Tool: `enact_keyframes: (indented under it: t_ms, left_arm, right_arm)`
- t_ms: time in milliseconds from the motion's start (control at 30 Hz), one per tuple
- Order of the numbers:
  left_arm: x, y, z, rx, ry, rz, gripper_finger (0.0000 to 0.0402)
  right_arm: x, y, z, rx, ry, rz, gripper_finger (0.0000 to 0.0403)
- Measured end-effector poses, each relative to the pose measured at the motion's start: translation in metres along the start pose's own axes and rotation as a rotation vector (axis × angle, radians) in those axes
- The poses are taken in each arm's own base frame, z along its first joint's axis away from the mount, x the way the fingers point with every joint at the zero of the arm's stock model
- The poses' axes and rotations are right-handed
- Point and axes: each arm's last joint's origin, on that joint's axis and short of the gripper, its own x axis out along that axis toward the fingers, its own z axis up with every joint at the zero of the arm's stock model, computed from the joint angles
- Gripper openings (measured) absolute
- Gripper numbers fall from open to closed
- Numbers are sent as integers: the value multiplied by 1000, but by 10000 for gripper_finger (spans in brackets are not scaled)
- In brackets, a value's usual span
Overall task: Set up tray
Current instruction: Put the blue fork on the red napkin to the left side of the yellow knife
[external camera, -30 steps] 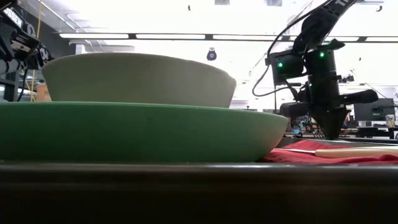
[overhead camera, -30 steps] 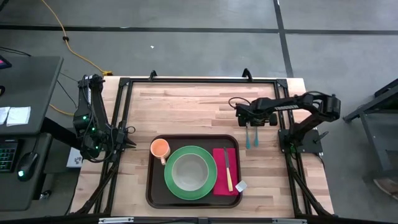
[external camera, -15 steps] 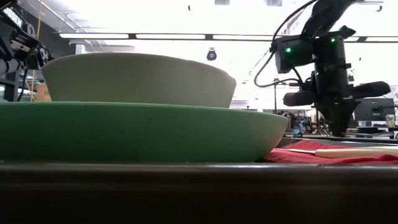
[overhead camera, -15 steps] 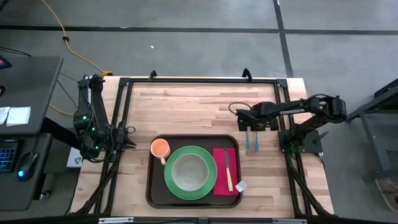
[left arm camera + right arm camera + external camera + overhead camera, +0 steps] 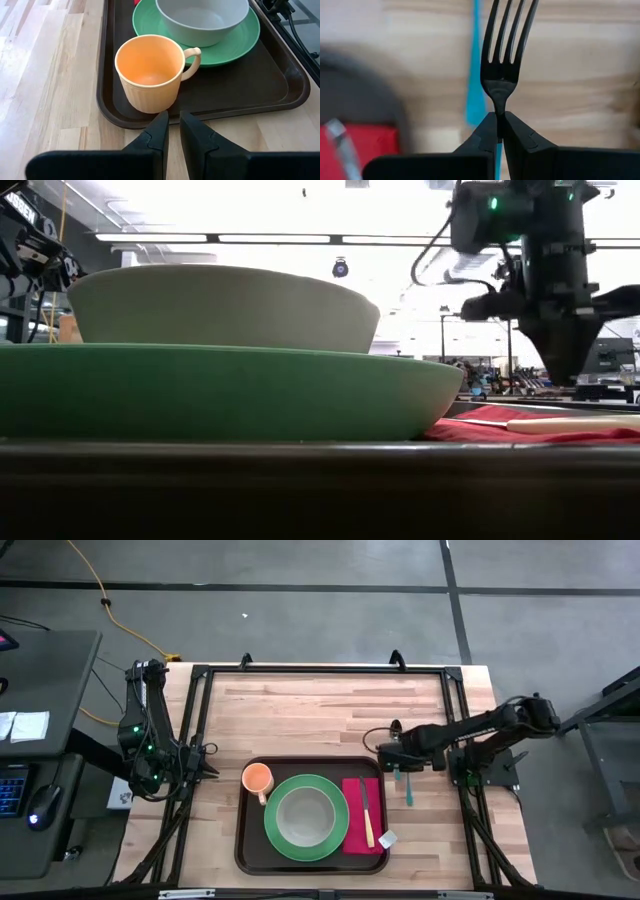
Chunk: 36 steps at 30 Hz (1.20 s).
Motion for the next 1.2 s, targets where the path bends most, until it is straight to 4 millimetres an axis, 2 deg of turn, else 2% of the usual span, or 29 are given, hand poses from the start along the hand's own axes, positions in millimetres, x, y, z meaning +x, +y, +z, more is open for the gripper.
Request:
enact_keyframes:
  t_ms: [200,433,833,1033,1200]
  left_arm:
    - [0,0,0,1,0,0,79]
    - [0,0,0,3,0,1,79]
    - [0,0,0,7,-2,1,79]
    - [0,0,0,8,-2,1,79]
    - [0,0,0,9,-2,2,79]
  right_arm:
    - [-19,10,-21,-3,1,80,4]
    - [-29,20,-38,-24,31,176,2]
    - [-19,53,-63,-72,84,381,2]
    - [-20,51,-76,-90,123,394,2]
    - [-29,55,-89,-102,152,420,1]
